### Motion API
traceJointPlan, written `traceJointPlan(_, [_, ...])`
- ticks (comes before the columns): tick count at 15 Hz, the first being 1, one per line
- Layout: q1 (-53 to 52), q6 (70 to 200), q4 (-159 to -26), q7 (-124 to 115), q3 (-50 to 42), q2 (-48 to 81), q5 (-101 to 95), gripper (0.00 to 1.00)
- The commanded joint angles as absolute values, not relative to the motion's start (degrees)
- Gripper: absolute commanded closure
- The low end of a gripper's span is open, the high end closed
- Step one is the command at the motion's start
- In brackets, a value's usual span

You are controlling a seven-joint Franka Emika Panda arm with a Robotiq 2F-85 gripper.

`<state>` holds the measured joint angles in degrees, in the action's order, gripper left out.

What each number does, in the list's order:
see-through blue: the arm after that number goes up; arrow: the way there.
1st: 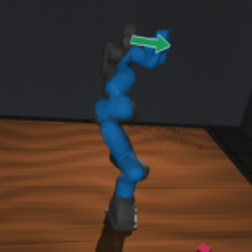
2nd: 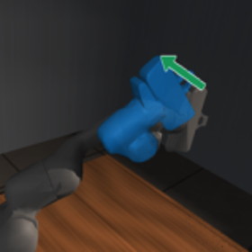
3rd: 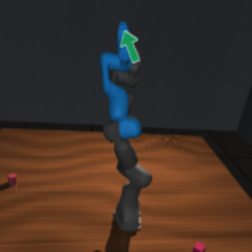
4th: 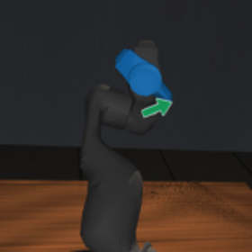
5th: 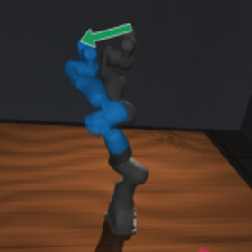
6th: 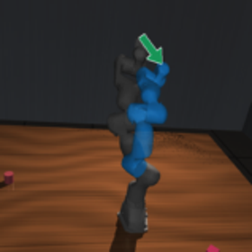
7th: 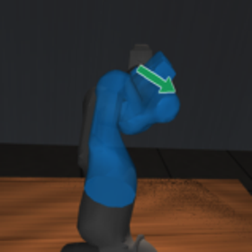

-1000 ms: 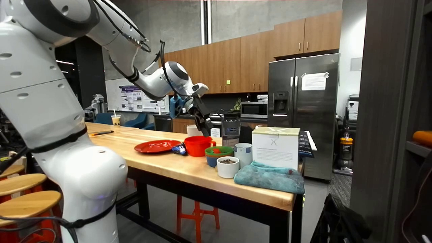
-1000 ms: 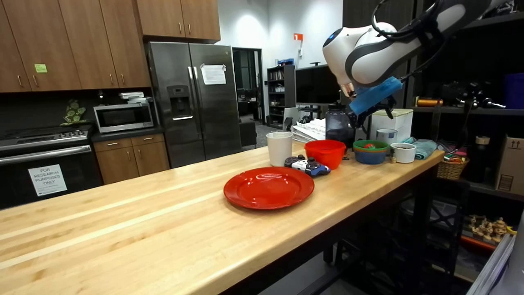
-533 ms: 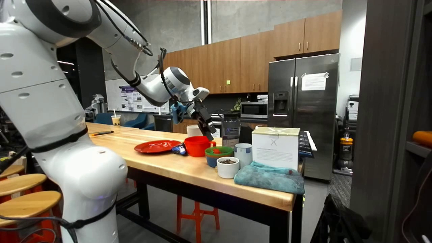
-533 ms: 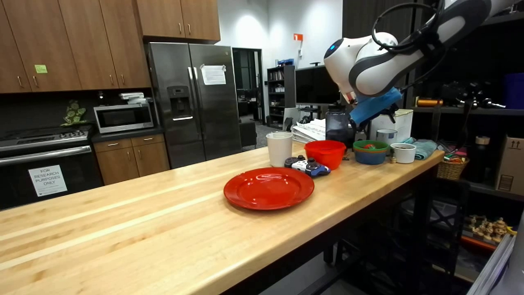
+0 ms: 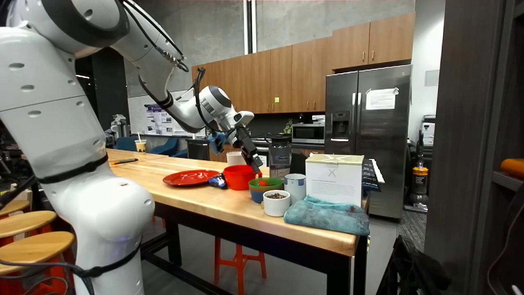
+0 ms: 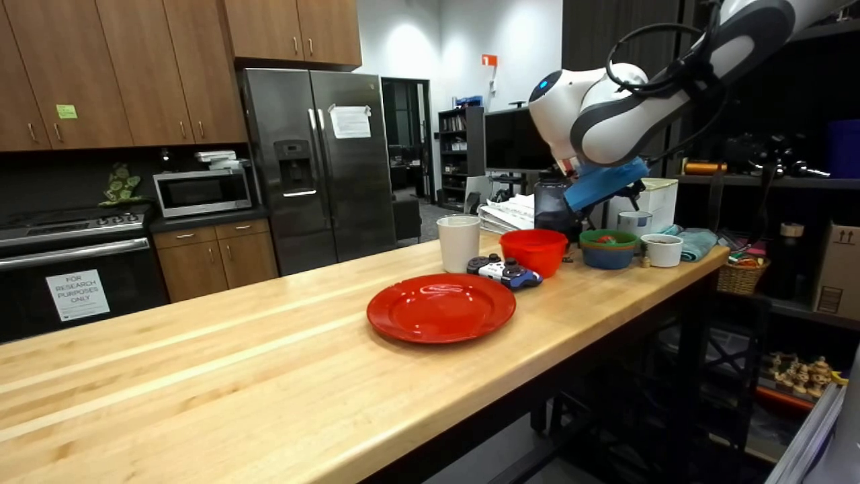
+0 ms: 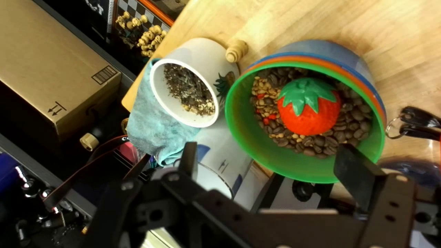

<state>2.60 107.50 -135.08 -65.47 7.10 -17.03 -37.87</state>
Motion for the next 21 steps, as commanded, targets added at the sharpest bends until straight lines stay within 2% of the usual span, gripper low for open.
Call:
traceJointPlan(1, [2.27,110.28,-135.02,-67.61,6.37,-16.15,-38.41,0.00])
traceJointPlan(8, [2.37,112.65,-135.68,-70.55,6.41,-14.44,-40.15,0.00])
traceJointPlan(9, [2.37,112.70,-135.76,-70.73,6.36,-14.28,-40.50,0.02])
traceJointPlan(10, [2.39,112.74,-135.78,-71.01,6.29,-14.05,-40.86,0.27])
traceJointPlan(12, [2.37,112.69,-135.71,-71.49,6.19,-13.74,-41.45,0.29])
traceJointPlan(15, [2.37,112.53,-135.45,-72.03,5.97,-13.26,-42.03,0.54])
traceJointPlan(16, [2.39,112.56,-135.44,-72.19,5.86,-13.20,-42.12,0.55])
traceJointPlan(17, [2.39,112.53,-135.36,-72.36,5.77,-13.15,-42.14,0.45])
traceJointPlan(18, [2.37,112.55,-135.32,-72.54,5.70,-13.14,-42.15,0.25])
traceJointPlan(21, [2.36,112.61,-135.23,-72.72,5.46,-13.12,-41.95,0.12])
